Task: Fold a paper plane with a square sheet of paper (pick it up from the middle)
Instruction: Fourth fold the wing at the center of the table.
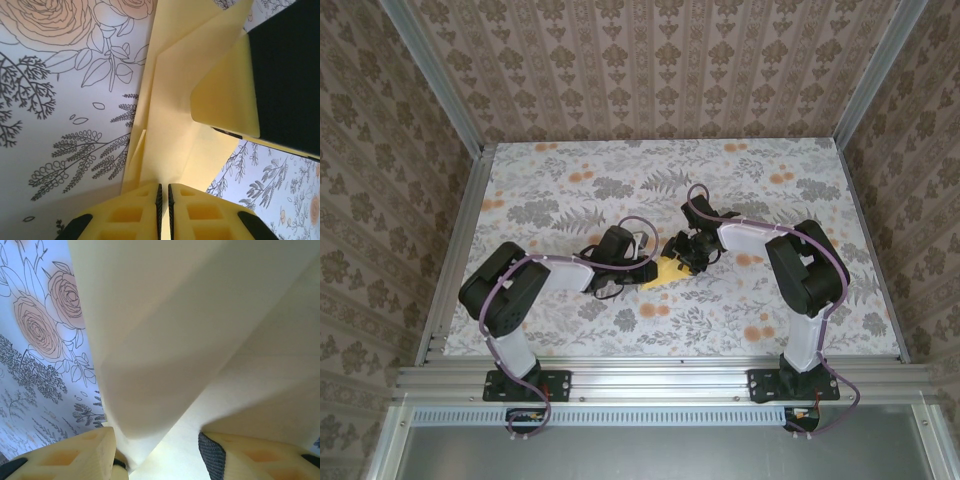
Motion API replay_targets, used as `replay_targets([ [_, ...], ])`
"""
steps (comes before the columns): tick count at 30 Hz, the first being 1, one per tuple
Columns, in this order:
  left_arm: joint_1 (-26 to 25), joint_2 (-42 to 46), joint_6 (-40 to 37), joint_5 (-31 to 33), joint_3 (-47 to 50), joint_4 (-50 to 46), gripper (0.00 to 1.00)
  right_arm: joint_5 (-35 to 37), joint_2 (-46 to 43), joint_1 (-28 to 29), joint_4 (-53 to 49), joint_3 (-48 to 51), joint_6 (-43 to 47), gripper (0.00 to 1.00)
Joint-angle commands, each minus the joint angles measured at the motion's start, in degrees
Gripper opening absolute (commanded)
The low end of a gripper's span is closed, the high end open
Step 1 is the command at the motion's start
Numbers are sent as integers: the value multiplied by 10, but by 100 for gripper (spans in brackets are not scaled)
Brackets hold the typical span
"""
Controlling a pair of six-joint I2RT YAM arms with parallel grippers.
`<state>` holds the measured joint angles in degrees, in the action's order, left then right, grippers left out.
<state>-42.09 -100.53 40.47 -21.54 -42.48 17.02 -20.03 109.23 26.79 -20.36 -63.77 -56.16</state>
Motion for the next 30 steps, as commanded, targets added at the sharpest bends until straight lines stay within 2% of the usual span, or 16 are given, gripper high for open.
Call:
replay_targets([
  [1, -4, -9, -12, 13, -14, -21, 15, 126, 106, -3, -86, 56, -4, 55],
  [14, -4, -12, -17, 25, -21, -38, 13, 126, 111, -2, -86, 55, 2, 56],
  [30, -6, -16, -22, 19, -21, -44, 11, 148, 136, 11, -101, 39, 22, 52],
])
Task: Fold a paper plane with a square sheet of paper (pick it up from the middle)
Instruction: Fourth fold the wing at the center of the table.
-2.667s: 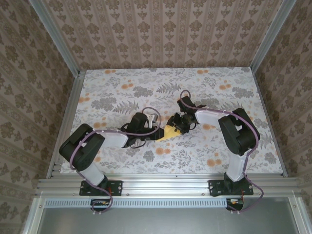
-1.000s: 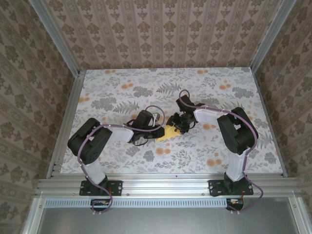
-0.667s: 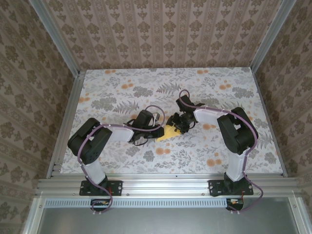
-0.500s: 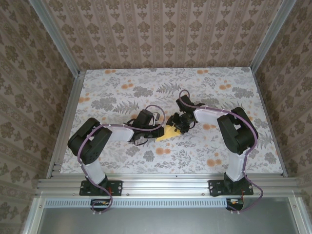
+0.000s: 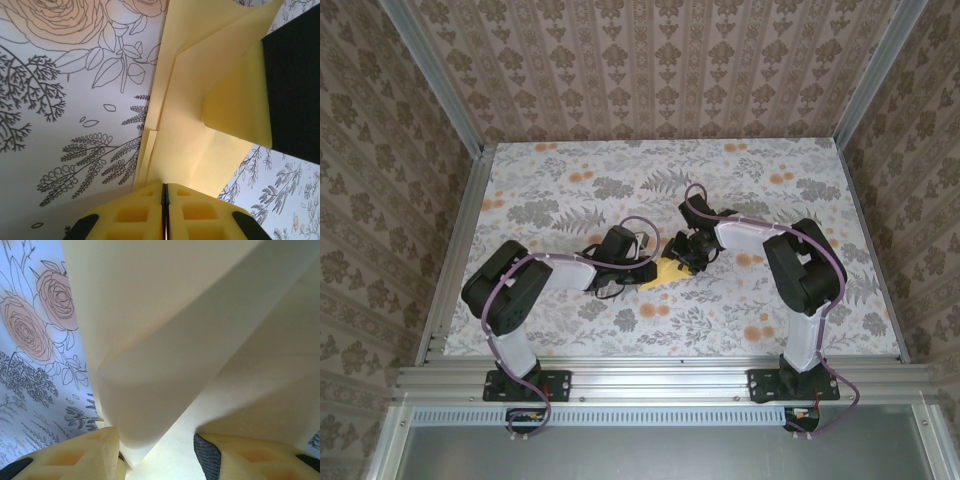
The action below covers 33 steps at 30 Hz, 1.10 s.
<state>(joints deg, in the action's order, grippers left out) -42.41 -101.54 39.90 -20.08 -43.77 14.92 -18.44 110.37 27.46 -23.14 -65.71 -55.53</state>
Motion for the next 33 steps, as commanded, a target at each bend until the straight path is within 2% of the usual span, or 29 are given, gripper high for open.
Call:
replay_targets([
  [1, -3, -4, -17, 5, -8, -24, 11, 131, 126, 5, -72, 58, 16, 52],
  [9, -3, 4, -16, 0, -7, -25, 11, 141, 137, 8, -73, 48, 19, 51],
  [17, 9, 61, 14, -12, 11, 0, 18, 156, 152, 11, -95, 44, 19, 51],
  [25, 17, 95, 34, 4, 36, 4, 19, 166, 166, 12, -101, 42, 18, 52],
  [33, 18, 82, 41, -1, 38, 16, 18, 176, 168, 13, -102, 45, 10, 44],
])
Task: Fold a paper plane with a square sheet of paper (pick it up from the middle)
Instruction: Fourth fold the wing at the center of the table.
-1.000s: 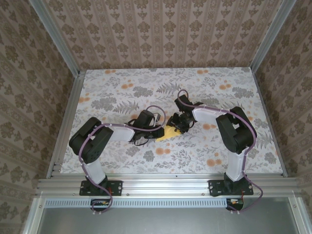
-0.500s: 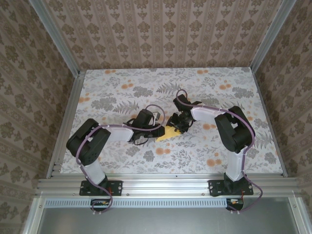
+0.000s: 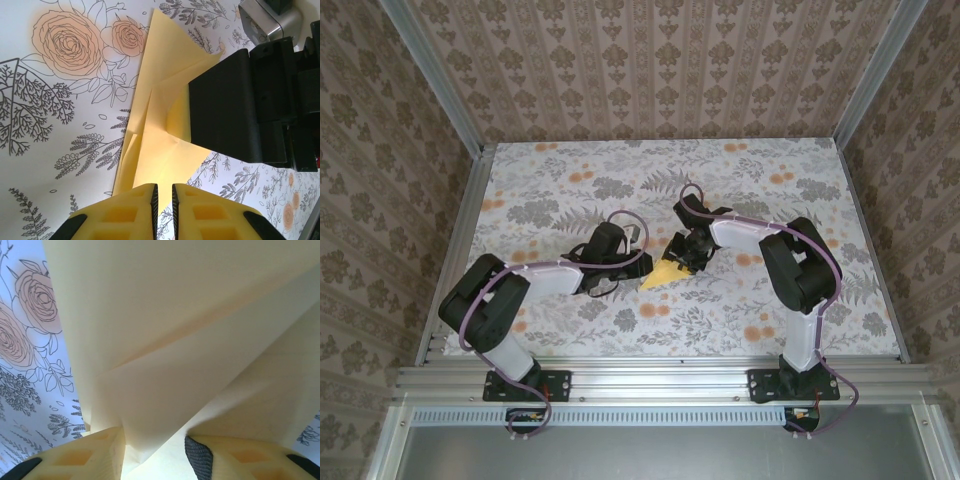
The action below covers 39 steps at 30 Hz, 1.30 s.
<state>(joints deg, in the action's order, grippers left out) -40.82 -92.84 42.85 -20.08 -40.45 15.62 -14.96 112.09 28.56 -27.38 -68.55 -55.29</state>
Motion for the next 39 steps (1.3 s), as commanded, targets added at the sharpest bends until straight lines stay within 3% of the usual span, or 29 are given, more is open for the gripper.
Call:
replay_targets([
  [1, 1, -7, 11, -1, 4, 10, 18, 141, 152, 2, -59, 73, 8, 44],
  [25, -7, -57, 27, -63, -5, 68, 15, 168, 179, 11, -82, 53, 21, 58],
  [39, -16, -73, 19, -78, -5, 77, 14, 155, 199, 8, -78, 53, -8, 55],
])
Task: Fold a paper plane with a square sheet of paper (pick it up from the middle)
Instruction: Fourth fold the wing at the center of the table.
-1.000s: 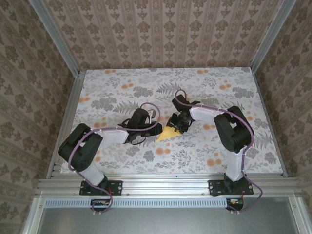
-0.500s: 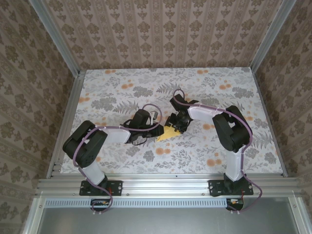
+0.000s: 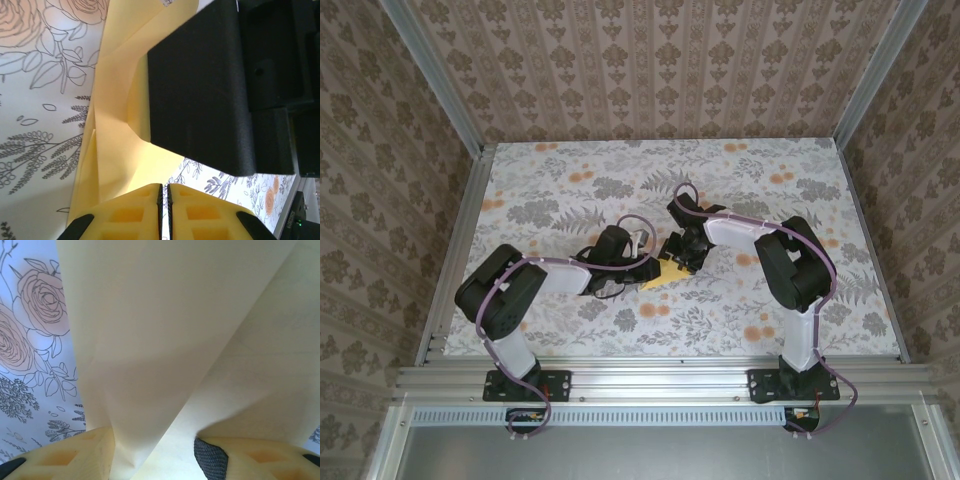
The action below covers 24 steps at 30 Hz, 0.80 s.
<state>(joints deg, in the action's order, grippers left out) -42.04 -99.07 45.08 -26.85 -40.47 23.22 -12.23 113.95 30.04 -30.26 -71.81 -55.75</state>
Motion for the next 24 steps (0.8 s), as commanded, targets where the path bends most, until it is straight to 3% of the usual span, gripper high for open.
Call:
replay_targets([
  [1, -5, -9, -8, -5, -5, -8, 14, 126, 182, -7, -49, 85, -6, 55],
  [24, -7, 11, -55, 68, -8, -113, 13, 117, 190, -13, -39, 92, -12, 56],
])
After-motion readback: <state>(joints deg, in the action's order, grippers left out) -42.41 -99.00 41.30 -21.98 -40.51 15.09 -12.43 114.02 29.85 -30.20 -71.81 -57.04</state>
